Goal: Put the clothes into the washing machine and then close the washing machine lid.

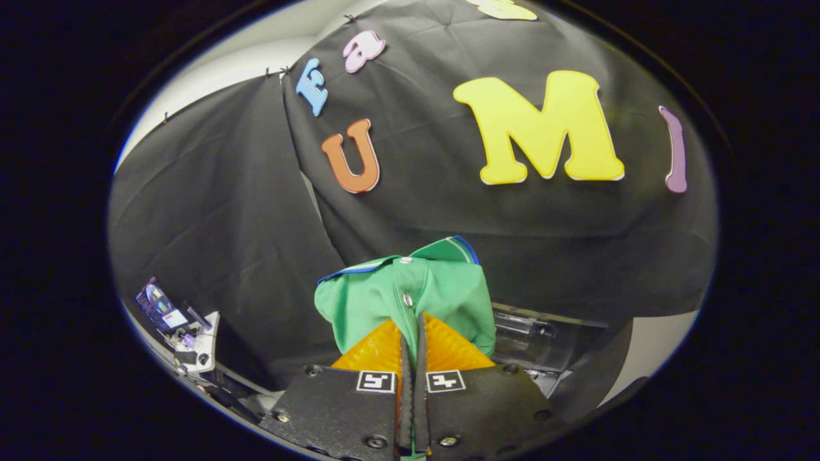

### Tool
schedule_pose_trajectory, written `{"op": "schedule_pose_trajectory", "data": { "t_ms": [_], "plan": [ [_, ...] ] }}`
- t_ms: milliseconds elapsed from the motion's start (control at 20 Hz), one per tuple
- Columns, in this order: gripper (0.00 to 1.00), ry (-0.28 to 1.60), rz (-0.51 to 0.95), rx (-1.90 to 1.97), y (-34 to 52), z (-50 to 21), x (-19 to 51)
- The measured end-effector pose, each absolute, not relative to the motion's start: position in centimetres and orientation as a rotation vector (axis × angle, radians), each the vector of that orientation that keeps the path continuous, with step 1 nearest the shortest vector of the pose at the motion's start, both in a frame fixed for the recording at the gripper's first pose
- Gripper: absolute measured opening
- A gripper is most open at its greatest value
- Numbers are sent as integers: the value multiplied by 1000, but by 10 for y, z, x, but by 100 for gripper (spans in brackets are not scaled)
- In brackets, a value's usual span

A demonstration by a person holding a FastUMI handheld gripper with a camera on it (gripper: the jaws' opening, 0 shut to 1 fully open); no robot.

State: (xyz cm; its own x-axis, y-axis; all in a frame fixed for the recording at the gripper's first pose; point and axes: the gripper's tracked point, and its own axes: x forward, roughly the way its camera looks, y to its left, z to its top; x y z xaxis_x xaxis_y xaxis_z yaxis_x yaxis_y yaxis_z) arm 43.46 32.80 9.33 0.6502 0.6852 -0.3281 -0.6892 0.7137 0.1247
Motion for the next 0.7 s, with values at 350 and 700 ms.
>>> {"op": "schedule_pose_trajectory", "data": {
  "t_ms": [350,700],
  "plan": [
    [5,452,715,-12,330,26,462],
    [5,549,601,-71,321,-68,500]
  ]
}}
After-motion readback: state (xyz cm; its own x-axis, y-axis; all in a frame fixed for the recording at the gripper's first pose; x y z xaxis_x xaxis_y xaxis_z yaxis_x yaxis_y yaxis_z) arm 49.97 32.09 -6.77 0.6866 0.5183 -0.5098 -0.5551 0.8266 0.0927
